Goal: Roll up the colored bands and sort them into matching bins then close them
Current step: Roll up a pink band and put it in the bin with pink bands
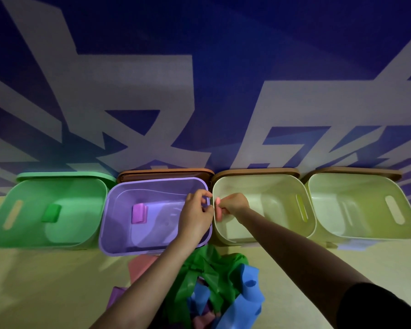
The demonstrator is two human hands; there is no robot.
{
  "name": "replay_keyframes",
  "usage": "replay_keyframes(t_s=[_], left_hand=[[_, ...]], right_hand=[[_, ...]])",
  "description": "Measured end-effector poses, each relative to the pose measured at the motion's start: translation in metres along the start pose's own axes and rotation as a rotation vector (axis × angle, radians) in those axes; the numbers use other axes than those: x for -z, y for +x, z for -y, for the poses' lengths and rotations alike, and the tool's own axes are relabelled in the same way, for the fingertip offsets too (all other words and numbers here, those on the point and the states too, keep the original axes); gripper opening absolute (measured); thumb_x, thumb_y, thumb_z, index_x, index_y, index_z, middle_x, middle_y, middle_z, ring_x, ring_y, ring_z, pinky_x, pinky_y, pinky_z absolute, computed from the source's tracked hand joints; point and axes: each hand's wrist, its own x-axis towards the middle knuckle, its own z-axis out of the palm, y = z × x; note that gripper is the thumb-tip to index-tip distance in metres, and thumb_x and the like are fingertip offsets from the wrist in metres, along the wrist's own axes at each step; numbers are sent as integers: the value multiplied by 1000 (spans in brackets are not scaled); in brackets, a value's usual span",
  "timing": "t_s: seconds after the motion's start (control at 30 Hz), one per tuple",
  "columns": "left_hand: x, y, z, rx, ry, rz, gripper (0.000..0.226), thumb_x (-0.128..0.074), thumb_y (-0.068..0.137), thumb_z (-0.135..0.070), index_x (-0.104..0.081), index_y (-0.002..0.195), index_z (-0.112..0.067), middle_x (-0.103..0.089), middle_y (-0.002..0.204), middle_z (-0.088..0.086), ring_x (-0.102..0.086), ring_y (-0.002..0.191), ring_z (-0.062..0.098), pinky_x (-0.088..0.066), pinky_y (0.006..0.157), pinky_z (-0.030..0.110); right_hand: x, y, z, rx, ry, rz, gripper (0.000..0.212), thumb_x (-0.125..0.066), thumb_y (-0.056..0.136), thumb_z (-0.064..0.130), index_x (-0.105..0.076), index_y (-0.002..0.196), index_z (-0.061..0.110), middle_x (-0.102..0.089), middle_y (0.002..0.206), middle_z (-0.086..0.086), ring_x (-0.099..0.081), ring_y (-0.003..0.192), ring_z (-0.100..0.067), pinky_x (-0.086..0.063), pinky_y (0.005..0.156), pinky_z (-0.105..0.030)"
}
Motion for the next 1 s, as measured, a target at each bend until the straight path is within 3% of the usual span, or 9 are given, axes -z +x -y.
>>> replay_keyframes(t_s=[0.1, 0.17, 0.33, 0.47, 0.63, 0.9, 1.0], left_hand=[[1, 0, -1, 2, 10, 2, 27, -57, 90, -11, -56, 113, -25, -46, 105, -3, -54, 84, 10, -35, 54, 8], [1, 1, -1, 1, 18, 1, 28, -56, 90, -10, -56, 114, -24, -45, 103, -4, -54, 84, 11, -36, 53, 6], [-1, 0, 1, -2, 19, -4, 27, -56, 89, -10, -56, 113, -24, -46, 103, -3, -55, 83, 12, -38, 55, 6], [-3, 0, 3, 4, -5, -12, 27, -56, 89, -10, -56, 112, -24, -48, 107, 0, -57, 84, 15, -34, 57, 8], [-4, 1, 5, 0, -29, -22, 28, -56, 88, -7, -57, 110, -24, -49, 105, 1, -54, 76, 10, -36, 58, 8], [-4, 1, 6, -12, -50, -23, 28, -56, 87, -7, -58, 109, -24, -49, 105, 1, -53, 74, 5, -38, 59, 6], [-4, 1, 6, -8, -48, -18, 28, -56, 88, -8, -57, 110, -24, -49, 106, 1, -54, 76, 7, -41, 64, 13]], right_hand=[[4, -3, -2, 21, 59, 32, 13, -69, 83, 18, -69, 84, 5, -58, 64, -3, -54, 60, -15, -46, 59, -23], [5, -4, -4, 30, 61, 18, 4, -69, 83, 13, -66, 83, 11, -59, 72, -3, -56, 66, -17, -45, 61, -23], [3, -5, -6, 46, -18, -49, 25, -69, 82, 13, -51, 70, 27, -62, 89, -5, -59, 84, -23, -47, 74, -28], [11, -4, -2, 40, -104, 15, 11, -67, 83, 19, -61, 74, 15, -65, 83, -8, -62, 78, -22, -52, 70, -29], [19, -4, -1, 34, -100, 65, 19, -68, 83, 21, -64, 70, 8, -63, 76, -11, -59, 75, -23, -53, 80, -36], [25, -6, -2, -14, -24, 73, 17, -70, 82, 16, -65, 70, 6, -58, 62, -5, -56, 63, -18, -48, 69, -29], [20, -8, 0, -26, -72, 83, 16, -68, 84, 17, -67, 77, 2, -60, 66, -9, -58, 66, -21, -51, 72, -31]])
